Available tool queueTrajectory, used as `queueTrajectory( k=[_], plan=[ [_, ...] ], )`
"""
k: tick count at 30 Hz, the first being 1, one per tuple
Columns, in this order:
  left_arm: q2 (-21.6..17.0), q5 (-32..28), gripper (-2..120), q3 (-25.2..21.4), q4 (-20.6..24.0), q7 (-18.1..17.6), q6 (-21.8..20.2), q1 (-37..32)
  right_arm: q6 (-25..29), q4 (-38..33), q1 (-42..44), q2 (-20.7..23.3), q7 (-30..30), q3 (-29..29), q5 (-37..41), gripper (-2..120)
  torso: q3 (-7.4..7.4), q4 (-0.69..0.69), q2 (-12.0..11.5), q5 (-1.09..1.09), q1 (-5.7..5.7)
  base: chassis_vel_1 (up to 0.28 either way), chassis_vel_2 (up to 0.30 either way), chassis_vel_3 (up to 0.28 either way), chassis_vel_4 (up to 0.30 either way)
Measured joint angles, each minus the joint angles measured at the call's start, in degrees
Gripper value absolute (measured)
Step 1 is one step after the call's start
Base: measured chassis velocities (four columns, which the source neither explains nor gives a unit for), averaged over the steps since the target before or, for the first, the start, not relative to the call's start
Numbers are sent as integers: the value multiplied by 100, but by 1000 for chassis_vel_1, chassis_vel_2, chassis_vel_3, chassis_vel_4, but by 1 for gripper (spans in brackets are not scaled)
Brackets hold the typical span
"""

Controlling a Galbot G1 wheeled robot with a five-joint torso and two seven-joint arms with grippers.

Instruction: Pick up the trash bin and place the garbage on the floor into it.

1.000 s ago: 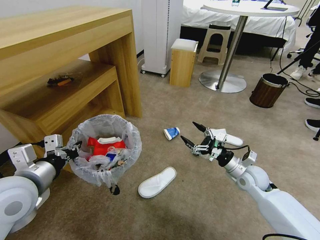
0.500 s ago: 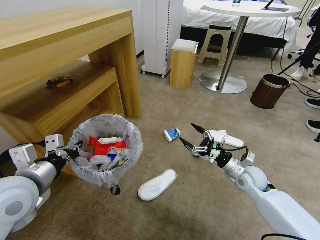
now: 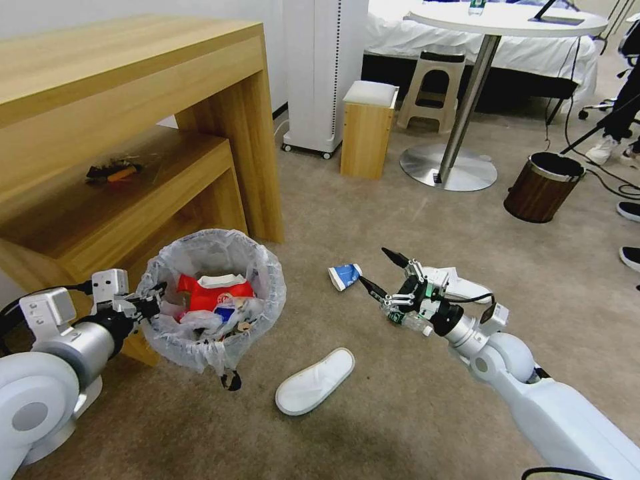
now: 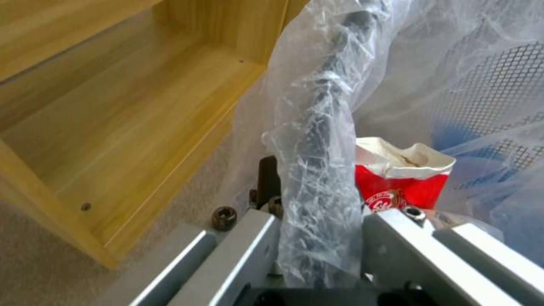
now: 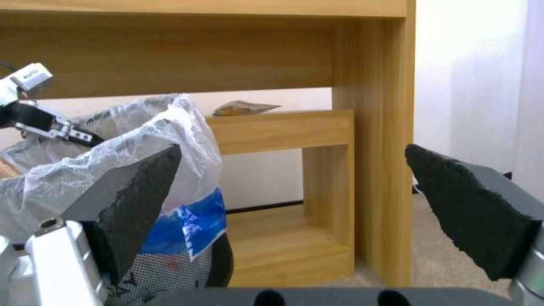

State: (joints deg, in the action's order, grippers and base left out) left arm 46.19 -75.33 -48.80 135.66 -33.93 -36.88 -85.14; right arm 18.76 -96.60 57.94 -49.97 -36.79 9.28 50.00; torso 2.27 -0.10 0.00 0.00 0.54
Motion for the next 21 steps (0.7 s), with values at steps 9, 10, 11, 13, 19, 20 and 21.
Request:
queueTrajectory(
  k=[9, 10, 11, 13, 19, 20, 21],
  plan=[
    [1, 14, 0, 5, 24, 2, 0, -3, 70, 68, -50, 29, 3, -141, -95, 100, 0, -1, 0, 0, 0, -29, 28, 31, -30],
    [0, 14, 0, 5, 37, -2, 0, -3, 70, 87, -76, 44, 9, -196, -124, 100, 0, -1, 0, 0, 0, 0, 0, 0, 0],
    [-1, 14, 0, 5, 52, -6, 0, -2, 65, 111, -109, 57, 23, -260, -151, 100, -1, -1, 0, 0, 0, 0, 0, 0, 0],
    [-1, 13, 0, 5, 82, -17, 0, -3, 34, 158, -168, 80, 19, -347, -229, 100, -1, 0, 0, 0, 0, 0, 0, 0, 0],
    [25, 12, 0, 42, 217, -55, -4, -12, -550, 357, -395, 155, -532, -524, -999, 100, -1, -1, 0, 0, 0, 0, 0, 0, 0],
    [44, 12, 0, 65, 258, -59, -10, -24, -665, 438, -463, 163, -721, -590, -1294, 100, -1, -1, 0, 0, 0, 0, 0, 0, 0],
    [62, 13, 0, 81, 283, -62, -14, -32, -753, 515, -511, 164, -856, -642, -1501, 100, -1, 0, 0, 0, 0, 0, 0, 0, 0]
  ],
)
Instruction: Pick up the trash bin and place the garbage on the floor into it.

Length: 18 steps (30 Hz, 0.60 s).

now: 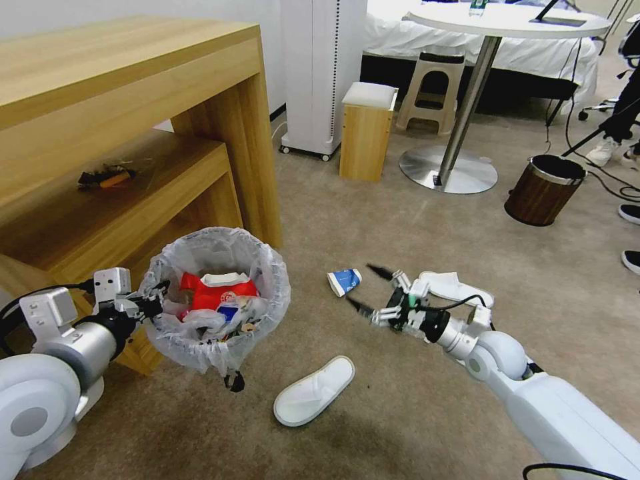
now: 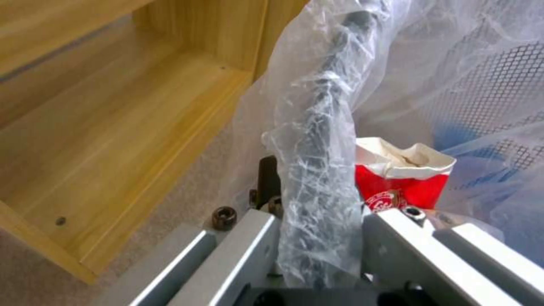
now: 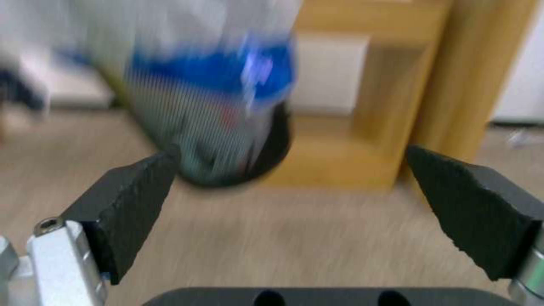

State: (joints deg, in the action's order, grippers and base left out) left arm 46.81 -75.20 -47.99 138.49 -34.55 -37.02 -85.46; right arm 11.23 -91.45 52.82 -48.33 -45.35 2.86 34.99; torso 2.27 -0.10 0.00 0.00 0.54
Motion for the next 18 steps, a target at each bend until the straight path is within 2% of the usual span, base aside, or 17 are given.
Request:
queueTrajectory(
  k=[2, 6, 10, 13, 18],
  plan=[
    [48, 16, 0, 33, 31, -9, -4, -5, -142, 182, -113, -19, -350, -150, -334, 100, 0, 0, 0, 0, 0, 0, 0, 0, 0],
    [95, 28, 0, 51, 50, -13, -6, -5, -194, 376, -227, -86, -647, -299, -591, 100, 0, -1, 0, 0, 0, 0, 0, 0, 0],
    [133, 35, 0, 54, 86, -17, -7, -33, -241, 762, -422, -241, -1293, -437, -972, 100, 0, 0, 0, 0, 0, 0, 0, 0, 0],
    [134, 34, 0, 45, 100, -20, -8, -39, -261, 933, -527, -326, -1534, -498, -1145, 100, 0, -1, 0, 0, 0, 0, 0, 0, 0],
    [157, 31, 0, 68, 111, -52, -16, -27, -263, 1242, -707, -498, -1592, -653, -1293, 100, 1, 0, 0, 0, 0, 0, 0, 0, 0]
  ],
)
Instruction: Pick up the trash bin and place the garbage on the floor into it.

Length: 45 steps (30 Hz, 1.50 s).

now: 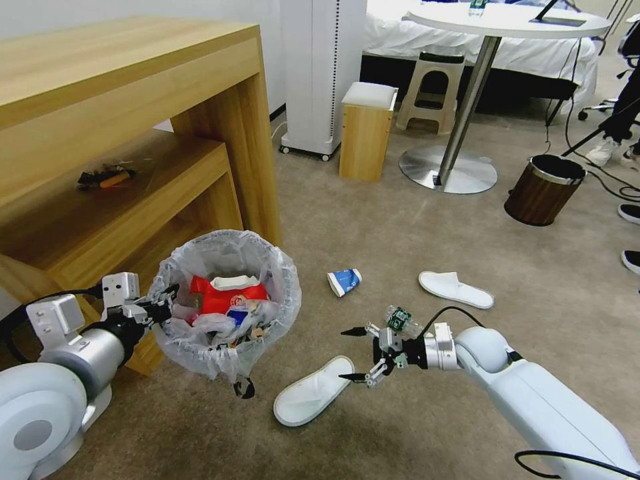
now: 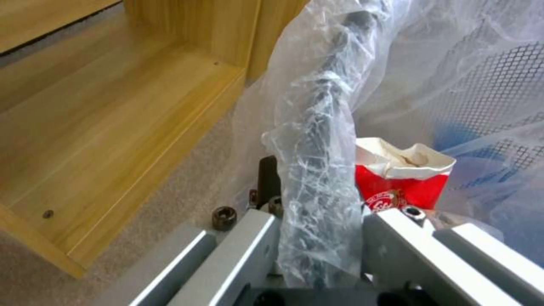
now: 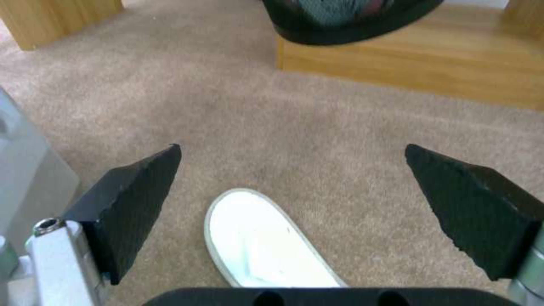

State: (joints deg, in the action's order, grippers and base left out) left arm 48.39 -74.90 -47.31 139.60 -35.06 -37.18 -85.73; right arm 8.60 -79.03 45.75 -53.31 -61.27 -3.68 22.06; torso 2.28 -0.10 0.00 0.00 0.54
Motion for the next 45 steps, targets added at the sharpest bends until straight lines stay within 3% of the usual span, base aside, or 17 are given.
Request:
queueTrajectory(
  k=[14, 21, 45],
  plan=[
    [-11, 4, 0, -3, -95, -1, -3, 7, 43, 1078, -626, -594, -65, -334, -799, 100, 0, 0, 0, 1, 0, 0, 0, 0, 0],
    [2, 16, 0, -1, -177, 47, -3, 42, 206, 1822, -904, -996, -589, -357, -1664, 100, 0, 0, 0, 0, 0, 0, 0, 0, 0],
    [27, 43, 0, 9, -213, 92, 8, 55, 908, 3043, -1193, -1820, -696, -137, -3082, 100, 0, 0, 0, 0, 0, 0, 0, 0, 0]
  ],
)
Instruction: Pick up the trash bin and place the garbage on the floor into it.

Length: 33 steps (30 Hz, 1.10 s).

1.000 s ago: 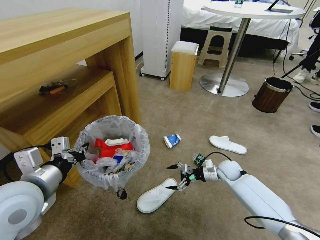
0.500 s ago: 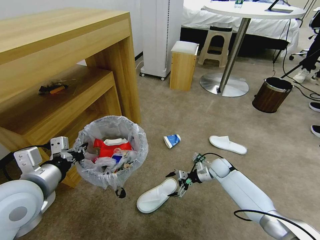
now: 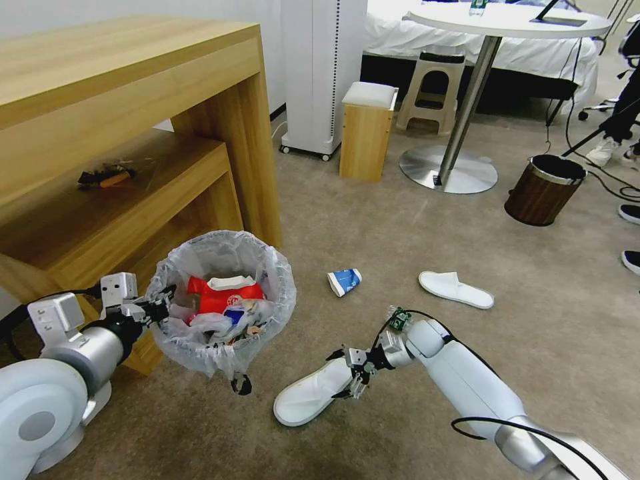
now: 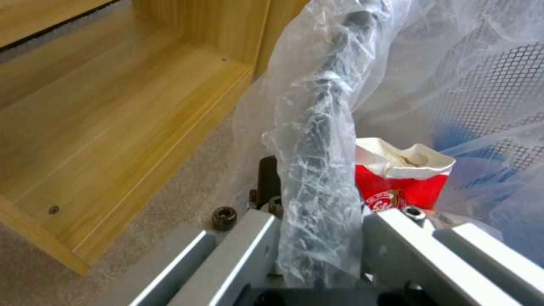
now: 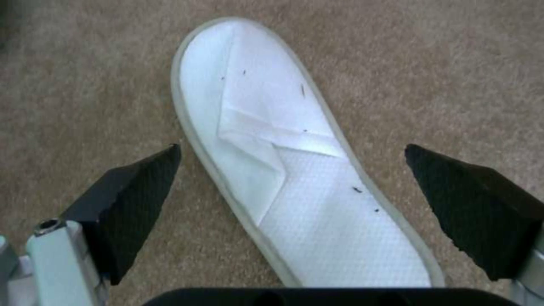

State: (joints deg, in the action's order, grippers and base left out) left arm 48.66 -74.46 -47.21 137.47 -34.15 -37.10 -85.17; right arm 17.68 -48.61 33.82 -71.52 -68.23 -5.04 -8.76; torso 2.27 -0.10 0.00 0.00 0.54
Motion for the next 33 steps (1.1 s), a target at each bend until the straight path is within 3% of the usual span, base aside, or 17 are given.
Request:
queueTrajectory(
  k=[8, 33],
  plan=[
    [0, 0, 0, -43, 63, 1, 3, -43, 107, 199, -65, -141, 71, -36, -309, 100, 0, 0, 0, 0, 0, 0, 0, 0, 0],
    [-49, 5, 0, -58, 29, 59, 20, -7, 407, 1289, -494, -580, 410, -328, -248, 100, 0, -1, 0, 0, 0, 0, 0, 0, 0]
  ],
)
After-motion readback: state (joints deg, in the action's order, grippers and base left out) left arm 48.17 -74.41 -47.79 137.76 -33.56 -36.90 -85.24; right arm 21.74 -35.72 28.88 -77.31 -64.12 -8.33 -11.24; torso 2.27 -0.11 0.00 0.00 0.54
